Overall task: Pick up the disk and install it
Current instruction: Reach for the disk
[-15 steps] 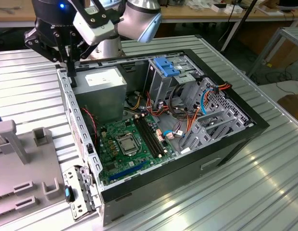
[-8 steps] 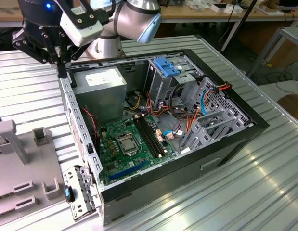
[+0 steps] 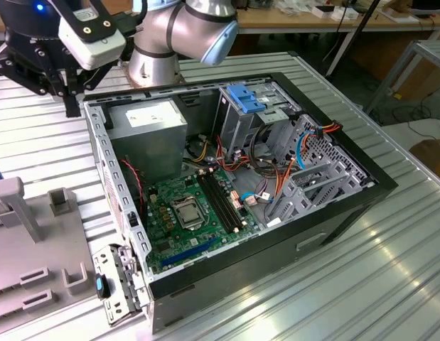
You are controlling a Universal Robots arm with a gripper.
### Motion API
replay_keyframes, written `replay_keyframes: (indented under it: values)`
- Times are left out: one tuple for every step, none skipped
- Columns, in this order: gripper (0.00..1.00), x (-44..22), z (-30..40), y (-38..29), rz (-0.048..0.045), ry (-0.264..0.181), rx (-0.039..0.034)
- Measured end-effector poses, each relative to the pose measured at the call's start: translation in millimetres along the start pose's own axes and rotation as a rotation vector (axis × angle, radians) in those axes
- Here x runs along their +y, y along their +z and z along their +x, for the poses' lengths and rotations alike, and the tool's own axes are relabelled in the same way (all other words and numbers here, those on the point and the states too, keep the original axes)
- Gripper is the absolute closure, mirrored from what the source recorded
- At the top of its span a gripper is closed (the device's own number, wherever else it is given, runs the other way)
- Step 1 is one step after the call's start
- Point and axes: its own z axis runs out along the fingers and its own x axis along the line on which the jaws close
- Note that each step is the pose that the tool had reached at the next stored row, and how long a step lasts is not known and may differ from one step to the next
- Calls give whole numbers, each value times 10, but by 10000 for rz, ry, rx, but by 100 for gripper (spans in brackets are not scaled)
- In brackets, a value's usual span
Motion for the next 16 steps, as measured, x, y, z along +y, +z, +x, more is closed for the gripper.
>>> replay_keyframes:
  values:
    - [89,5,25,0,0,-1,1]
    - [89,10,58,-1,0,-2,2]
    - [89,14,90,-2,0,-2,3]
    - [89,18,124,-2,1,-2,3]
    - [89,20,154,-3,0,-3,3]
    - [89,21,186,-3,0,-5,2]
    - [89,18,240,-3,0,-17,3]
    - [89,15,287,-2,-1,-29,3]
    - [89,13,319,-3,0,-38,5]
    - [89,12,345,-3,0,-52,5]
    - [89,10,369,-3,-1,-72,6]
    - [89,8,398,-3,-2,-103,8]
    - [89,7,412,-3,-3,-145,9]
    - [89,6,426,-3,-4,-217,13]
    - [89,5,435,-2,-6,-279,15]
    - [89,4,444,-2,-7,-337,17]
